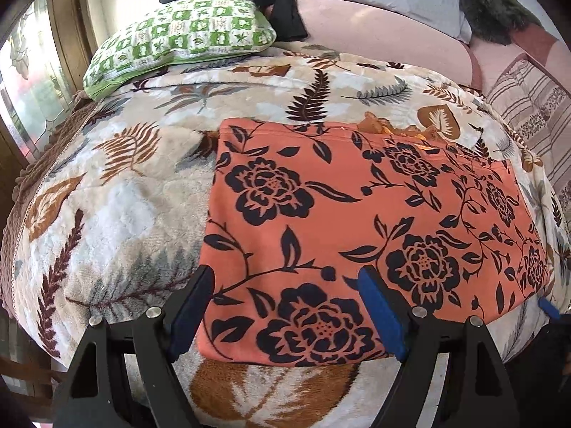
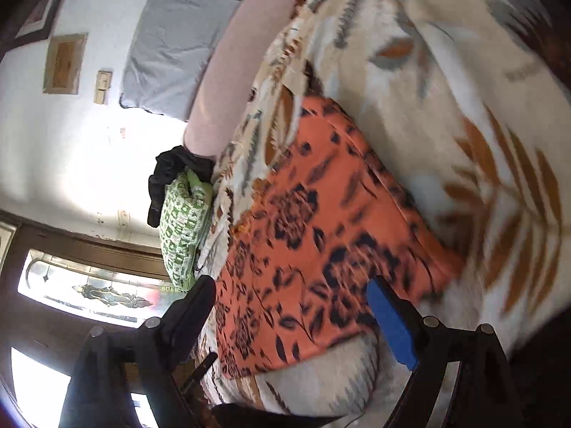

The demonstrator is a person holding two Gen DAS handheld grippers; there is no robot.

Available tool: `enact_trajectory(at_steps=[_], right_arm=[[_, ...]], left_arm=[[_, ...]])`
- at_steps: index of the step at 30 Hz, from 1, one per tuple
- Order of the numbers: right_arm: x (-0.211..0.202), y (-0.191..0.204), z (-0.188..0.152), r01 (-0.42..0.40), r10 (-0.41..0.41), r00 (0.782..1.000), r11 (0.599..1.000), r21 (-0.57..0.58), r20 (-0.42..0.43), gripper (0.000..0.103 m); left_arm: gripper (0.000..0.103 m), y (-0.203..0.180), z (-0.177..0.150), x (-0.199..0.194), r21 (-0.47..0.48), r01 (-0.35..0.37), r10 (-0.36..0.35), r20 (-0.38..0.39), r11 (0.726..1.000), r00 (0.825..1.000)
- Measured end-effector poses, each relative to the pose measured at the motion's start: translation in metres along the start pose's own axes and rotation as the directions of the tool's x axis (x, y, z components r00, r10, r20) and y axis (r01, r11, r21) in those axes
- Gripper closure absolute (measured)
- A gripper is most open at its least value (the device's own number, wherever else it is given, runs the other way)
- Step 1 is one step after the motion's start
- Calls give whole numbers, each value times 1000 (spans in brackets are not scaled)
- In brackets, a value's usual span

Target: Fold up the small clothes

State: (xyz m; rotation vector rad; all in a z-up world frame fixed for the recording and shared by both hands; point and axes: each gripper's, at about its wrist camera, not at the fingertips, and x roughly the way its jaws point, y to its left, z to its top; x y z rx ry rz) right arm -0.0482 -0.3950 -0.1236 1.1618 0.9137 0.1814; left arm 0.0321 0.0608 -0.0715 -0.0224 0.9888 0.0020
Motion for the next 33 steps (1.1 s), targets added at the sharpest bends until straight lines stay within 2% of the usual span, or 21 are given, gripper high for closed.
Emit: enact_trajectory(at_steps=[2,5,8,11,13,14,15,16,18,20,21,22,23,24,25,26,27,29,30,33], right_arm=[[4,-23,-7,3,-2,1000,997,74,-9,14],[6,-34,3,-88,83,996,989,117,44,14],[13,-49,15,-157,141,987,956,248,82,13],[12,-49,23,-181,148,979,948,263,143,13],[12,-46,27,-169,125,976,951,259,176,19],[13,-40,30,-147,112,980,963,226,163,46],[15,-33,31,-103,78,987,977,185,138,91],[13,-25,30,-63,43,990,987,150,134,95],[6,5,27,37,-36,989,999,-5,146,95],[4,28,21,146,-118,975,978,-145,187,95],[10,29,19,230,-193,961,954,-190,197,95],[22,21,20,311,-279,945,929,-202,173,94],[30,3,21,326,-311,943,934,-149,119,90],[23,-10,22,244,-235,964,967,-66,124,89],[14,-15,24,201,-198,972,980,-12,125,84],[5,-14,27,192,-191,972,981,10,137,71],[-5,-10,29,183,-182,969,983,12,166,41],[-31,0,31,171,-162,951,985,-11,265,17],[-40,6,36,161,-144,947,986,-37,288,17],[-37,26,66,85,-50,973,985,-147,227,17]], left_arm=[[20,-8,2,-1,13,11,-11,-2,1000,1000],[20,-14,2,-7,16,24,-24,11,1000,1000],[20,-14,-1,-10,4,24,-24,7,1000,1000],[20,-13,-4,-10,-7,15,-15,-2,1000,1000],[20,-13,-4,-9,-2,3,-3,-4,1000,1000],[20,-14,-4,-9,5,-6,6,-5,1000,1000],[20,-15,-4,-8,12,-12,12,-6,1000,1000],[20,-16,-4,-8,19,-17,17,-5,1000,1000],[20,-19,-4,-8,29,-26,26,2,999,1000],[20,-23,-5,-3,42,-34,34,-5,999,999],[20,-25,-6,1,50,-40,41,-16,998,999],[20,-27,-7,4,57,-43,44,-27,997,999],[20,-29,-8,7,68,-43,46,-36,997,998],[20,-29,-10,7,79,-46,49,-38,996,998],[20,-29,-10,7,88,-54,57,-35,995,998],[20,-29,-10,8,95,-62,66,-34,994,997],[20,-30,-9,9,101,-64,68,-36,993,997],[20,-30,-8,9,104,-67,70,-30,992,997],[20,-30,-6,9,101,-62,65,-27,993,998],[20,-35,-3,12,101,-33,36,-23,994,999]])
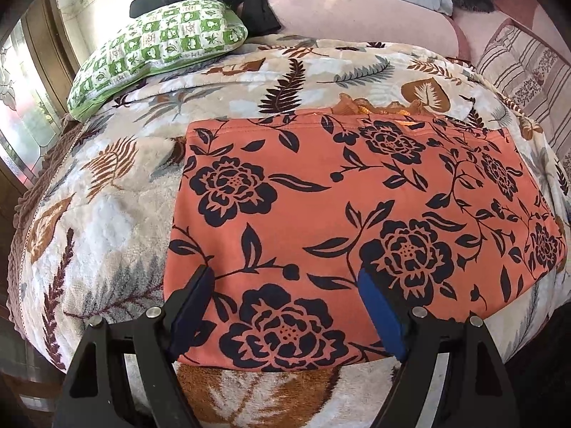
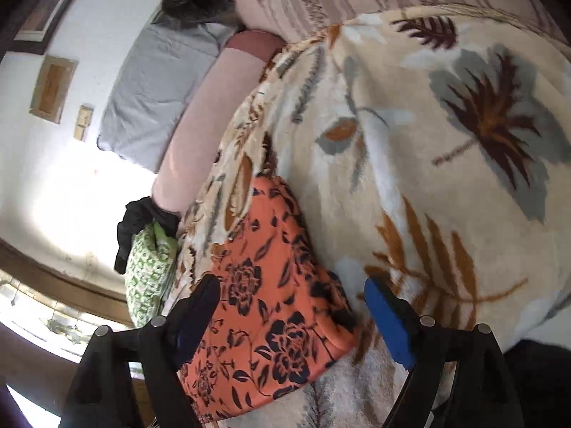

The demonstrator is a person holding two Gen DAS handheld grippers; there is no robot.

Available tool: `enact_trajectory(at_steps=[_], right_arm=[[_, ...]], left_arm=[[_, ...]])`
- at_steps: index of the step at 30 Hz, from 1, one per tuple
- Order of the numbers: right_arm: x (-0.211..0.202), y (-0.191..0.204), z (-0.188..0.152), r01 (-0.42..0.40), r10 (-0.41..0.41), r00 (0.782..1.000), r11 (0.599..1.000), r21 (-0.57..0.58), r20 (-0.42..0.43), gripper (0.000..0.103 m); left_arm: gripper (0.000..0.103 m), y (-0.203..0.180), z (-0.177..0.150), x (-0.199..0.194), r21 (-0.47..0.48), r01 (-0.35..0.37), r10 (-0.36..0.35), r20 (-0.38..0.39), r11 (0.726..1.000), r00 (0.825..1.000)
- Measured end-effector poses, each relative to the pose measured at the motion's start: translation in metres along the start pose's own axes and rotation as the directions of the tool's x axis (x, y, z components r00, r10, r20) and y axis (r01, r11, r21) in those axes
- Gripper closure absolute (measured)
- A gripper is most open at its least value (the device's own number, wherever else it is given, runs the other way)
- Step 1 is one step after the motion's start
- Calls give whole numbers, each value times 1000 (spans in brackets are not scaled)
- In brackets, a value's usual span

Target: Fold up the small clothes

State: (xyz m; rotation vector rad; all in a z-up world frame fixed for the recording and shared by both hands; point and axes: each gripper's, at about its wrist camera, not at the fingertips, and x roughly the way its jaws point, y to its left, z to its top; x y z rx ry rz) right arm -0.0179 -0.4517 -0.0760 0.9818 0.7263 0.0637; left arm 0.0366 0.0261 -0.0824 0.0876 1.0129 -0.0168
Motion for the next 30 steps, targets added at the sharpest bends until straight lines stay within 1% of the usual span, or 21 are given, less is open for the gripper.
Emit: enact_trajectory(at_steps=[3,6,8,10,11,12,13,15,17,18,19,20,21,22,23,24,25,26,28,29,30], right_arm=[[41,12,37,-46,34,991,995,-93,-128,17],[96,17,68,-45,14,970,992,-122,-242,18],[132,17,78,-21,-30,946,988,-153,-324,18],[163,6,79,19,-81,900,989,-148,-428,21],[170,6,78,38,-104,893,987,-157,-438,34],[174,8,77,44,-119,885,984,-174,-451,66],[175,13,76,29,-108,879,984,-174,-464,93],[162,40,73,57,-168,915,954,-294,-368,91],[149,66,60,108,-236,939,893,-438,-250,91],[159,64,52,170,-312,923,857,-487,-227,91],[180,51,45,230,-403,878,829,-510,-259,90],[188,41,42,228,-394,877,846,-482,-275,81],[182,39,46,210,-345,903,875,-435,-256,79],[175,41,48,216,-331,910,892,-397,-249,77],[168,44,49,234,-340,911,892,-386,-234,70],[163,48,49,261,-370,904,875,-408,-215,49],[156,53,50,303,-407,897,850,-431,-172,37],[146,59,50,335,-424,898,833,-441,-119,31],[124,70,52,348,-406,912,835,-426,-51,31],[113,76,52,338,-380,925,850,-403,-25,31],[101,80,53,296,-326,945,875,-384,-14,31]], left_arm=[[20,-4,-1,5,13,7,-7,-14,1000,1000],[20,-2,-5,6,18,8,-8,-19,1000,1000],[20,4,-7,8,4,0,0,-27,1000,1000],[20,12,-9,11,-24,-2,1,-37,1000,999],[20,17,-10,12,-39,-1,0,-40,999,999],[20,20,-11,13,-53,0,-2,-41,999,999],[20,24,-11,15,-65,0,-3,-44,998,999],[20,27,-12,17,-73,6,-9,-41,997,999],[20,26,-12,18,-67,3,-6,-35,998,999],[20,26,-12,19,-66,2,-4,-34,998,999],[20,25,-12,19,-63,0,-3,-36,998,999],[20,25,-12,17,-58,2,-4,-36,998,999],[20,26,-12,13,-54,10,-12,-29,998,1000],[20,28,-14,9,-55,15,-16,-15,998,1000],[20,30,-15,7,-56,14,-15,-8,998,1000],[20,32,-16,7,-56,10,-11,-12,998,1000],[20,33,-18,7,-61,8,-9,-16,998,1000],[20,36,-19,6,-74,11,-12,-19,997,1000],[20,38,-21,1,-93,26,-27,-12,995,1000],[20,39,-21,-2,-94,26,-26,-3,995,1000],[20,39,-22,-5,-92,22,-22,5,996,1000]])
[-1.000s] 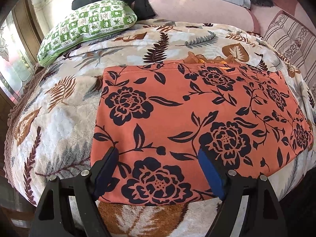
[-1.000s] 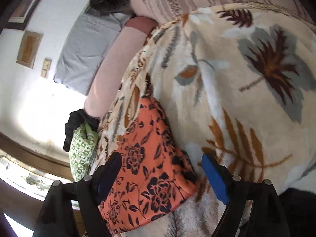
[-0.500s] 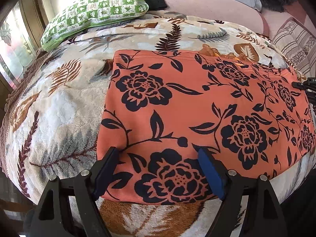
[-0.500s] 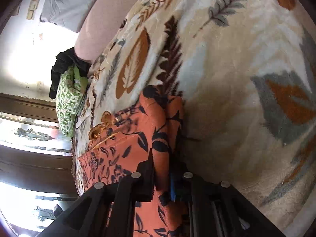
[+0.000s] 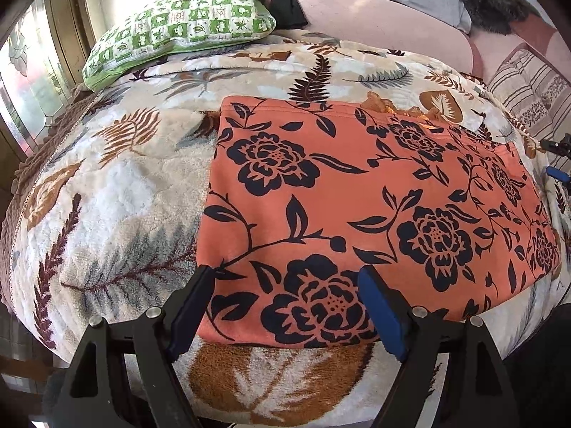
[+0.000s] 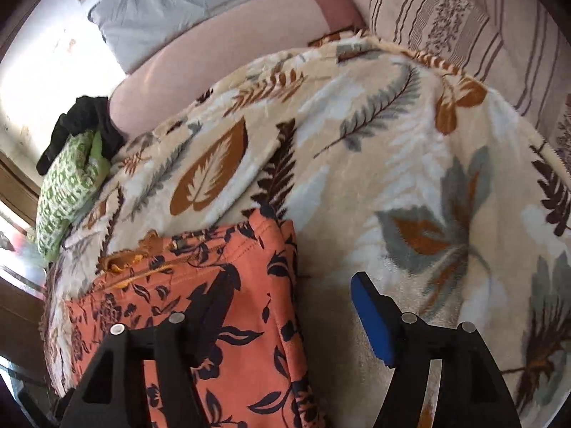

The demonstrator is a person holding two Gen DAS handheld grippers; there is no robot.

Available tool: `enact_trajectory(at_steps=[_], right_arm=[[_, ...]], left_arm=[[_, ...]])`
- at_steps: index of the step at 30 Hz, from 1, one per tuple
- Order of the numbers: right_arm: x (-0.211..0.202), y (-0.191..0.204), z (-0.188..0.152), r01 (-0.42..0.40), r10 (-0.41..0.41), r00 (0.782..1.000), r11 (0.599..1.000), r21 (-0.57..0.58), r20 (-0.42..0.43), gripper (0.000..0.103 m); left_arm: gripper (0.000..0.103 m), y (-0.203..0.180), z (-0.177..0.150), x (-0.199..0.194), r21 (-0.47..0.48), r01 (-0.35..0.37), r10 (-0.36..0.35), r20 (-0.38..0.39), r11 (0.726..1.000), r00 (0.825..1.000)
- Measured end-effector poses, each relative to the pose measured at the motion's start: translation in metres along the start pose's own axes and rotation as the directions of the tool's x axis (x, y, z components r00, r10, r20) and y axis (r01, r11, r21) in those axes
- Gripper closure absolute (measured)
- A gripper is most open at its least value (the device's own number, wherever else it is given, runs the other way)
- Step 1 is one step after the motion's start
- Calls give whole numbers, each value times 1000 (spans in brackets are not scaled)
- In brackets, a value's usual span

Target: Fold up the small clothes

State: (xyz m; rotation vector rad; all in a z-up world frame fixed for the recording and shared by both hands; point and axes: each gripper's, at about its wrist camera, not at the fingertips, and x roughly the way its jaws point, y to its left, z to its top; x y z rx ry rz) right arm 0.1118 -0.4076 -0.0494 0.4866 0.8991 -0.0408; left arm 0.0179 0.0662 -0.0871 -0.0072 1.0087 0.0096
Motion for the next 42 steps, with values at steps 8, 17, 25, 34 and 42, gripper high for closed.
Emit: enact_trajectory(at_steps=[8,17,25,34,42], right_arm=[[89,-18,4,-273,306,923,947,167,-231,20],[115,-72,26,-270,354,929,850,453,-109,23],[13,-39,-5,-357,376,926,884,301,-9,23],[-41,-37,-166,-387,454,888,818,425,-67,18],[-20,-77,-185,-378,475,880,679,630,16,18]], left_arm=[[20,0,-3,-12,18,-8,8,6,1000,1000],[20,5,0,-5,-2,-17,17,-11,1000,1000],[20,2,-1,-11,-18,2,-2,3,1000,1000],[20,-7,-11,-23,-7,18,-18,12,1000,1000],[20,-11,-12,-30,-18,19,-19,23,1000,1000]])
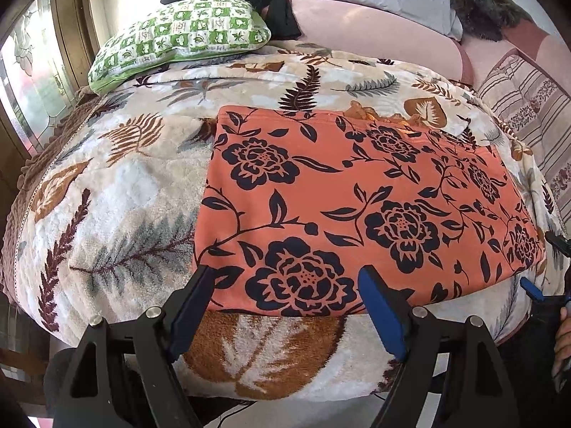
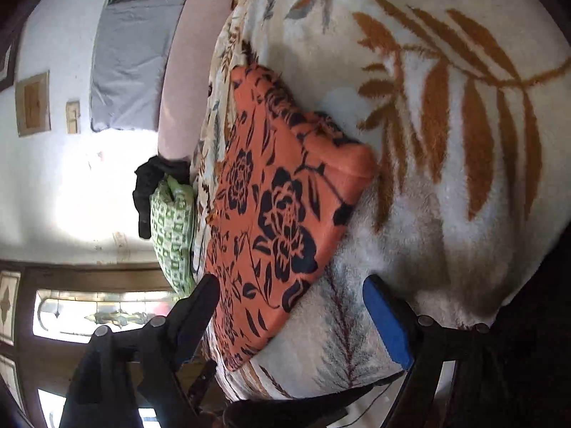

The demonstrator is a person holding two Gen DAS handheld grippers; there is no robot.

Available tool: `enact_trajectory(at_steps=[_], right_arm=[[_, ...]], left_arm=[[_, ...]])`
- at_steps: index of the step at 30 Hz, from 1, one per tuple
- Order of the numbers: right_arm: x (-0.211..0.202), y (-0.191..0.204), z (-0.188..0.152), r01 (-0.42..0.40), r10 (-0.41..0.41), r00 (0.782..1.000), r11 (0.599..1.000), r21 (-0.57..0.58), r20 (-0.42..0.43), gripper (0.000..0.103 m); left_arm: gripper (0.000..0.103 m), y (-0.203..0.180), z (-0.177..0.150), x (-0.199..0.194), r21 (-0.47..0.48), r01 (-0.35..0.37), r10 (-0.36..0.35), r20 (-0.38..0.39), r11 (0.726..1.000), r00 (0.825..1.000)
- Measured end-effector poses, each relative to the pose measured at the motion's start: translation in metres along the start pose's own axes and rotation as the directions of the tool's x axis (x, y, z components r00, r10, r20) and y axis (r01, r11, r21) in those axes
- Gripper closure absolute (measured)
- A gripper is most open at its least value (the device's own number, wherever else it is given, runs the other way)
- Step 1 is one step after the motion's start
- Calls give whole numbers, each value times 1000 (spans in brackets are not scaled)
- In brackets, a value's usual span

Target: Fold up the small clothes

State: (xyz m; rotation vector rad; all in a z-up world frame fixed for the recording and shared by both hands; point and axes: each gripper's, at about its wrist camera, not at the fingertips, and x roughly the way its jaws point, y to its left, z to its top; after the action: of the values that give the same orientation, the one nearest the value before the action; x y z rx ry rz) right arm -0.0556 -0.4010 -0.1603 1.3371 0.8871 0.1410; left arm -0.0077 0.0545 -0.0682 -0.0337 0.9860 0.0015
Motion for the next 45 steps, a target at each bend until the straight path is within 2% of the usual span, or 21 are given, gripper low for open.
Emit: enact_trajectory(at_steps=[2,10,11,12,13,18,21,23,24,26,28,31,34,37,39,40,41,42,43,44,45], right_arm=[[3,-3,8,-18,17,1000,998,62,12,17],[8,5,30,-58,50,992,996,66,113,20],[9,7,30,-41,36,994,998,51,108,34],[10,13,31,-22,21,996,1000,12,89,66],[12,19,30,13,-11,996,1000,-25,84,77],[21,23,30,113,-108,990,991,-64,86,74],[25,24,31,115,-109,990,991,-67,86,73],[31,35,32,165,-153,984,975,-149,87,74],[35,41,33,209,-196,977,957,-200,86,83],[38,58,31,268,-252,963,927,-263,95,86],[36,93,21,304,-273,952,878,-370,136,87],[42,166,-10,307,-244,952,779,-547,186,87],[70,238,-66,254,-188,967,660,-707,172,87],[126,283,-148,193,-189,975,482,-855,114,87],[177,282,-199,153,-249,967,399,-904,54,87],[208,271,-218,150,-312,950,367,-918,30,87],[244,252,-233,147,-403,915,350,-925,-8,84],[277,228,-242,147,-486,873,360,-921,-50,83],[296,209,-250,135,-516,853,366,-921,-80,80],[291,209,-256,143,-470,882,338,-930,-35,80],[285,214,-257,142,-459,887,354,-925,-40,80]], left_arm=[[20,-2,1,1,2,-6,6,-4,1000,1000],[20,-9,6,7,13,-26,26,-9,1000,1000],[20,-11,8,9,19,-30,30,-10,999,999],[20,-13,11,11,22,-39,40,-7,999,999],[20,-15,15,12,22,-46,46,-1,999,999],[20,-32,32,27,7,-16,16,25,1000,1000],[20,-48,27,69,90,-76,83,-78,993,994],[3,-51,23,78,116,-136,139,-21,984,990],[3,-49,25,76,114,-125,130,-31,986,991],[5,-35,29,64,49,-40,42,-30,998,999],[5,-14,31,43,-22,20,-19,29,1000,999],[5,32,30,7,-131,45,-28,134,990,991],[5,92,20,-21,-276,36,30,231,960,972],[5,146,-2,-34,-438,-32,179,299,899,937],[5,171,-17,-30,-519,-76,271,310,851,911],[5,180,-21,-25,-557,-85,281,278,826,918],[5,189,-22,-22,-580,-59,255,263,812,931],[5,194,-23,-21,-583,-20,226,283,812,932],[5,195,-24,-22,-572,-17,224,294,820,929],[5,195,-27,-22,-562,-31,232,290,826,928],[5,194,-28,-22,-552,-32,230,292,833,928]])
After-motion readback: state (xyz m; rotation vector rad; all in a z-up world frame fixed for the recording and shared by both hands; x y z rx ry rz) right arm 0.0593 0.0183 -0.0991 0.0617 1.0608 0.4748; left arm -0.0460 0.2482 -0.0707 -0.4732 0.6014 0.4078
